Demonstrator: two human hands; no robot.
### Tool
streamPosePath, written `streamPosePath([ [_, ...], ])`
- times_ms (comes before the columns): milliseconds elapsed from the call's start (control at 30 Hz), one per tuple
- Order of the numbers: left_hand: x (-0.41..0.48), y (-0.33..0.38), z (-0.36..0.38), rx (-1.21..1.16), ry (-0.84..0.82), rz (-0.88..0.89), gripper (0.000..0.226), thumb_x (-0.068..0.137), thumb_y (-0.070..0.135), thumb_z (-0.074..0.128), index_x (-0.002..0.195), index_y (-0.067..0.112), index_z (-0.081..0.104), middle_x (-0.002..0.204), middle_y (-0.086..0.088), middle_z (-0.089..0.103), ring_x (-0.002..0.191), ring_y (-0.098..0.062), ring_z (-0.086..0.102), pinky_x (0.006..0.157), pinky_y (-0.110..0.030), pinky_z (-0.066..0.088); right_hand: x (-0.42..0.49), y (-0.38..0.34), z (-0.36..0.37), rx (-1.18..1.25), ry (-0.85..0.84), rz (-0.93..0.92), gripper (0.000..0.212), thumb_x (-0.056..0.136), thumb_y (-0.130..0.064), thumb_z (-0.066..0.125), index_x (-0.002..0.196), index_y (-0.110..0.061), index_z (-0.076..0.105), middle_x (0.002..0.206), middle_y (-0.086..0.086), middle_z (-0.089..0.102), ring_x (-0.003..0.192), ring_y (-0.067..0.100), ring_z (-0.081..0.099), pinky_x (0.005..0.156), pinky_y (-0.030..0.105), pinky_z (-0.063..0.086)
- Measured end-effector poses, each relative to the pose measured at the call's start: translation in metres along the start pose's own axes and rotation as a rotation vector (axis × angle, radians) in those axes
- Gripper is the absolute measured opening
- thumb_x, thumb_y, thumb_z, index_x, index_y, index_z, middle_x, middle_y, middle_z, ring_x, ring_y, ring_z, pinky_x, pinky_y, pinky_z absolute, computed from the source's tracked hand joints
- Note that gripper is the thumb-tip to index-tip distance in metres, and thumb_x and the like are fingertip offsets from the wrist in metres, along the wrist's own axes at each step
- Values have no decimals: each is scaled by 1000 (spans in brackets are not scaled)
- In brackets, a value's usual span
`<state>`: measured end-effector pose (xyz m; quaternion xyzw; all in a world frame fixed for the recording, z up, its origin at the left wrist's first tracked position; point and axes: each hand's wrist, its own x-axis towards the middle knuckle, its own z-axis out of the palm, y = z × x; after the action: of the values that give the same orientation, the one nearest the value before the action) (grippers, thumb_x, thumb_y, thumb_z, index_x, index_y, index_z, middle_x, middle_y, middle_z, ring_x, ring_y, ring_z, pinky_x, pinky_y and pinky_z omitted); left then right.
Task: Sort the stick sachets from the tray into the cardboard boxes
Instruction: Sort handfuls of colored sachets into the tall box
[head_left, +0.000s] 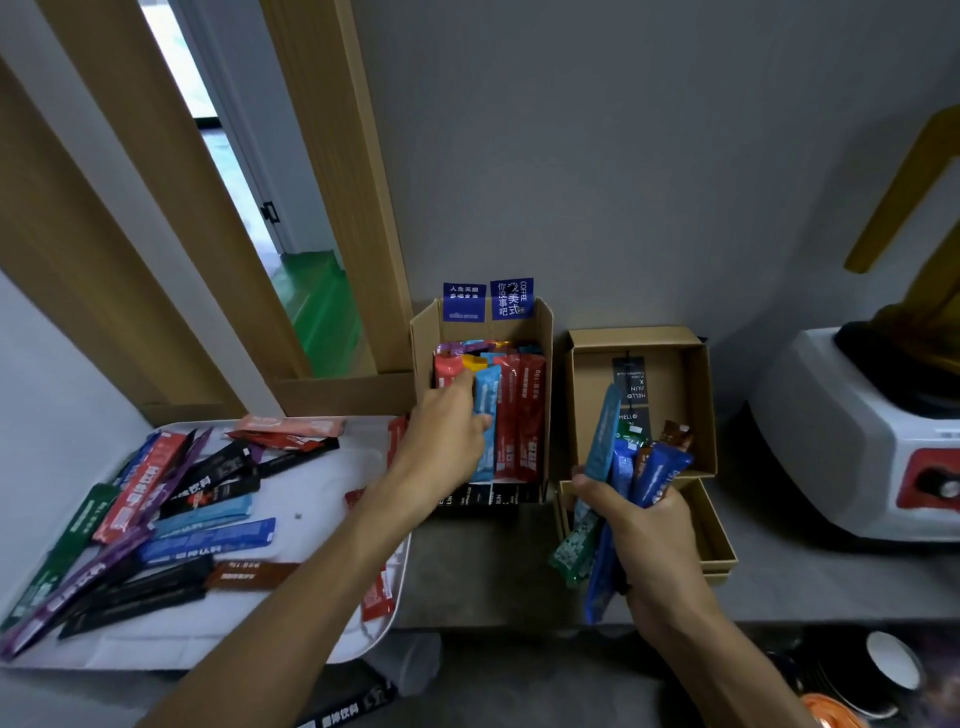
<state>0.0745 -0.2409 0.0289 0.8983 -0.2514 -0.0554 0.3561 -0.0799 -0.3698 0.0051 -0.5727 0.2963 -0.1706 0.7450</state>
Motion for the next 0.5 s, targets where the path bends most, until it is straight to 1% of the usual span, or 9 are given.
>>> streamPosePath([
  [67,-1,-3,7,26,84,42,34,97,16,61,126,15,42,126,-9,62,111,-21,66,86,-33,57,-1,-2,-1,4,-5,4,21,86,-10,71,102,-23,66,92,-3,75,82,8,73,75,32,53],
  [167,-13,-12,23,235,261,187,50,92,21,67,129,16,33,130,-10,50,102,-23,67,78,-33,59,-2,-2,-3,-10,-25,22,21,85,-11,73,102,-22,65,87,-2,76,81,9,74,76,35,56],
  [233,-19,-21,32,405,245,263,65,86,23,76,133,16,32,133,-9,42,98,-23,68,73,-31,61,-2,-4,-3,-15,-45,34,21,84,-12,74,101,-22,65,90,2,76,81,12,74,74,33,55],
  [300,-19,-34,37,560,166,290,87,75,21,86,143,13,31,139,-9,36,106,-23,66,74,-30,61,-1,-7,-3,-10,-81,54,21,85,-13,73,103,-19,66,90,3,76,82,14,75,71,31,55],
  [367,-17,-39,37,617,124,276,97,72,17,88,148,11,29,145,-10,30,114,-23,61,79,-30,60,0,-10,-3,5,-125,74,22,85,-12,73,106,-16,67,92,6,77,84,16,75,69,30,57],
  [400,-18,-37,36,603,113,274,95,74,17,87,148,12,28,145,-9,28,116,-23,60,81,-30,60,1,-11,-3,20,-148,87,23,85,-12,73,107,-13,67,93,7,77,84,18,76,67,30,58],
  [433,-20,-33,34,555,113,291,87,78,18,83,147,13,30,144,-7,28,114,-22,60,82,-29,60,1,-12,-3,40,-170,105,23,85,-11,73,108,-11,68,93,9,77,83,19,76,65,29,59],
  [467,-23,-26,29,463,119,320,75,83,20,79,144,15,35,141,-4,31,111,-17,59,83,-25,58,2,-13,-3,61,-193,122,23,85,-10,72,107,-9,68,93,10,77,82,21,76,63,29,60],
  [500,-25,-17,23,335,129,342,59,88,23,73,139,17,43,135,1,37,104,-9,57,83,-16,53,2,-15,-4,79,-219,137,23,85,-9,72,107,-6,68,94,12,77,83,23,76,64,29,60],
])
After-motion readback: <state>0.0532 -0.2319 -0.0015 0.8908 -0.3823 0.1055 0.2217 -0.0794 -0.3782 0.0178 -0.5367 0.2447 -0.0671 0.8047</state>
